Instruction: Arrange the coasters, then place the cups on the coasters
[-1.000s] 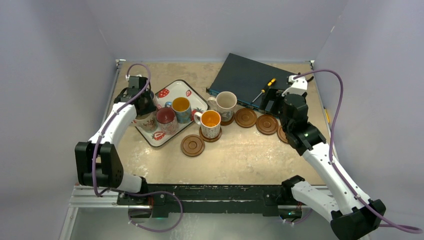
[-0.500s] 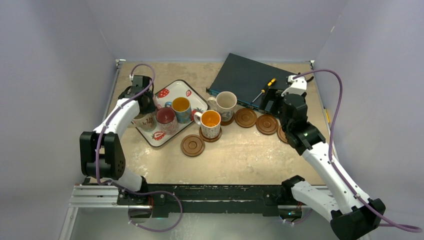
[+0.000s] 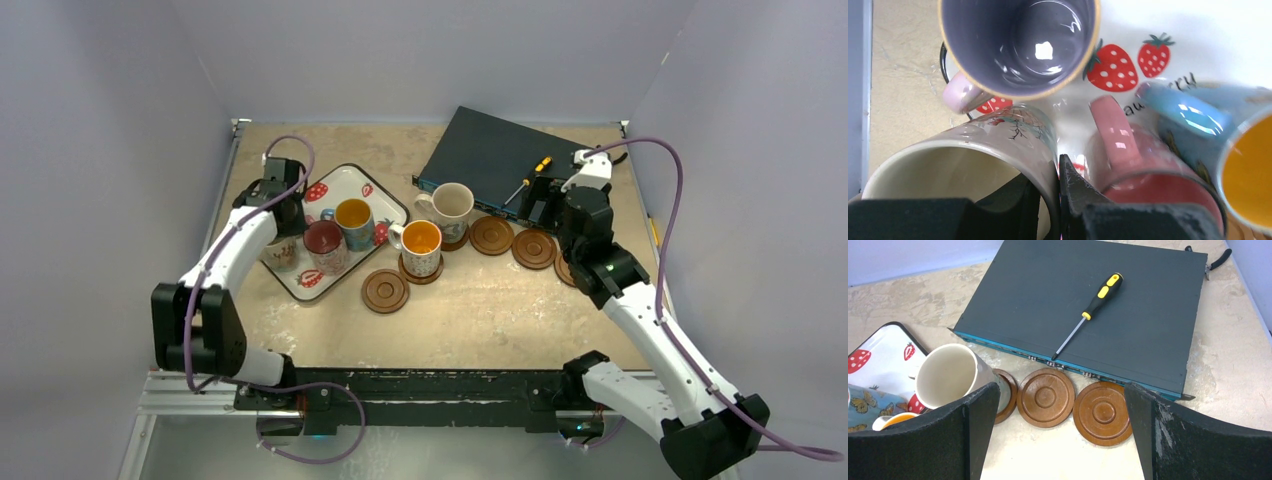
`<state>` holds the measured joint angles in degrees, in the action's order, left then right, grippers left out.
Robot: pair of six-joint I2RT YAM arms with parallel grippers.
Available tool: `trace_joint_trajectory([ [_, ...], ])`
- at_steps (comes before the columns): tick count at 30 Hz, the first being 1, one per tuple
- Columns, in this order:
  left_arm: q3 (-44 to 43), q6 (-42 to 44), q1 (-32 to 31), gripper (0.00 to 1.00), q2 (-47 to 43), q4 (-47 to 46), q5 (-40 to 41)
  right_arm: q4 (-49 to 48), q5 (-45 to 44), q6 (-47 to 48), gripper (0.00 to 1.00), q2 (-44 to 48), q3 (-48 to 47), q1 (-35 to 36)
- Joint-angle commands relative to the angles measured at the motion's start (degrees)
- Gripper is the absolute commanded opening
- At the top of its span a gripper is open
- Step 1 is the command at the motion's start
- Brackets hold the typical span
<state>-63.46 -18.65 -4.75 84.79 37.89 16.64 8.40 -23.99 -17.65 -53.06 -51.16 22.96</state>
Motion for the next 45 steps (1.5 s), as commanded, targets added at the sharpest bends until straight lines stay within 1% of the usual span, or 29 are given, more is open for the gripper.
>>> trace_joint_trajectory([
  [1, 0.0, 5.1, -1.4, 0.0, -10.6, -3.4, 1.6, -2.4, 0.5, 1.0, 0.98, -0.2, -0.4, 0.1],
  [6, -2.6, 5.8, -1.4, 0.0, -11.4, -0.8, 1.2, -2.3, 0.7, 1.1, 0.98, -0.6, -0.4, 0.2],
  [10, -5.4, 6.0, -1.5, 0.0, -12.0, 0.8, -0.8, -2.1, 0.5, 1.1, 0.98, -0.5, -0.7, 0.1],
  [12, -8.4, 6.5, -1.4, 0.0, -12.2, 2.0, -1.1, -2.4, 0.2, 1.0, 0.98, -0.2, -0.5, 0.1],
  [16, -14.9, 9.3, -2.2, 0.0, -11.1, 5.5, 0.7, -2.3, -1.1, 1.0, 0.98, 0.9, -1.4, 0.1],
  [20, -22.4, 10.3, -9.7, 0.0, -8.7, 9.4, 5.5, -2.8, -1.9, 1.1, 0.98, 2.5, -1.6, 0.1],
  [26, -31.0, 9.5, -15.8, 0.0, -6.0, 13.3, 2.2, -2.8, -2.0, 0.6, 0.98, 3.6, -1.2, 0.1],
  [31, -36.7, 9.1, -25.9, 0.0, -2.3, 17.7, 2.2, -2.1, -2.4, 0.7, 0.98, 3.5, -1.7, 0.1],
  [34, -38.8, 8.6, -30.4, 0.0, -1.3, 19.0, 0.9, -1.9, -2.8, 0.7, 0.98, 3.7, -1.9, 0.1],
  [37, -40.9, 7.8, -34.4, 0.0, -0.4, 20.2, -2.2, -1.9, -3.2, 0.7, 0.98, 3.8, -2.1, 0.1],
  [40, -42.9, 7.6, -38.2, 0.0, 0.8, 22.5, -2.8, -1.7, -3.5, 0.7, 0.98, 3.8, -2.3, 0.1],
  [45, -41.3, 7.9, -43.7, 0.0, -0.4, 23.5, -5.2, -1.5, -4.1, 0.9, 0.98, 3.8, -2.4, 0.2],
])
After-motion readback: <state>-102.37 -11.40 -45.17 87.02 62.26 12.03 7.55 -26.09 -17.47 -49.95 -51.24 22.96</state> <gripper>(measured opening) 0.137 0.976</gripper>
